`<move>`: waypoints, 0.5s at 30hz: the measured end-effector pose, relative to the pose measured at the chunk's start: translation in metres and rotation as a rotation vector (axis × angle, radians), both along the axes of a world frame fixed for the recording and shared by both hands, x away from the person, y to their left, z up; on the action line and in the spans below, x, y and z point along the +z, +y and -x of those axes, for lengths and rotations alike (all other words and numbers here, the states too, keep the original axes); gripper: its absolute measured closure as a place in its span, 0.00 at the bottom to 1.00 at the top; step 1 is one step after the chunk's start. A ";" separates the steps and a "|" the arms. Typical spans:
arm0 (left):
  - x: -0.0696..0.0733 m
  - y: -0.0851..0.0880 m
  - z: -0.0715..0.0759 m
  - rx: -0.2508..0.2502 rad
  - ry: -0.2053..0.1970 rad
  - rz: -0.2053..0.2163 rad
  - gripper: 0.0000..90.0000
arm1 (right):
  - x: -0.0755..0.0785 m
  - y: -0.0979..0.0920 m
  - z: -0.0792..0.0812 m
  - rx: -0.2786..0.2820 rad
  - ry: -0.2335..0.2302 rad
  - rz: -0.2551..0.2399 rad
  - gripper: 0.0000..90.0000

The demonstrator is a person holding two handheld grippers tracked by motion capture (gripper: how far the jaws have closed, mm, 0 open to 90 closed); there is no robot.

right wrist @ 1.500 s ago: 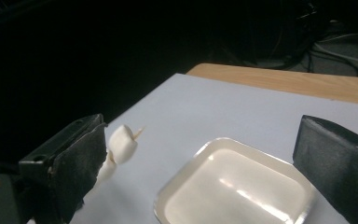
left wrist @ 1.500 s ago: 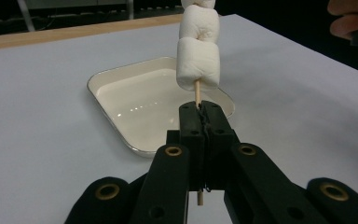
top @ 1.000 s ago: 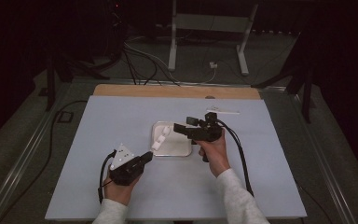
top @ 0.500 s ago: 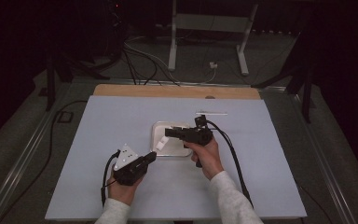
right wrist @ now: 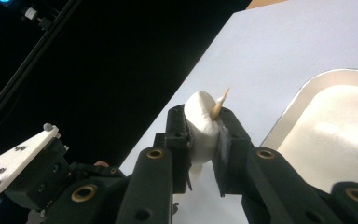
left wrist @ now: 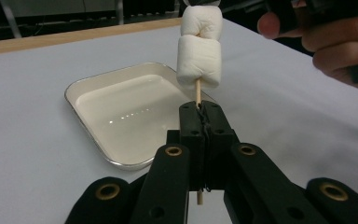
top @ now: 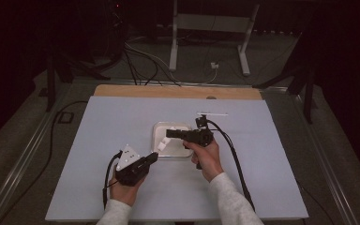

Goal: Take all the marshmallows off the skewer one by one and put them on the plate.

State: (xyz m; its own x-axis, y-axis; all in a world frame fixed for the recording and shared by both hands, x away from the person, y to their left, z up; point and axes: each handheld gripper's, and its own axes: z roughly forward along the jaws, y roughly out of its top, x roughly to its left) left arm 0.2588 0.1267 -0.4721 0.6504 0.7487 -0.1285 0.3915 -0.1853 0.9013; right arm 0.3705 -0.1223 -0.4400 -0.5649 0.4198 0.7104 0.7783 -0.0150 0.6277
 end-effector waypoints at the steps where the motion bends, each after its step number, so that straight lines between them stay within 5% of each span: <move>1: 0.000 0.000 0.000 -0.003 -0.001 -0.008 1.00 | 0.000 0.000 0.000 -0.003 -0.003 0.007 0.88; 15: 0.000 0.001 0.000 -0.025 0.000 -0.048 1.00 | 0.002 -0.007 -0.004 -0.025 -0.005 0.039 0.89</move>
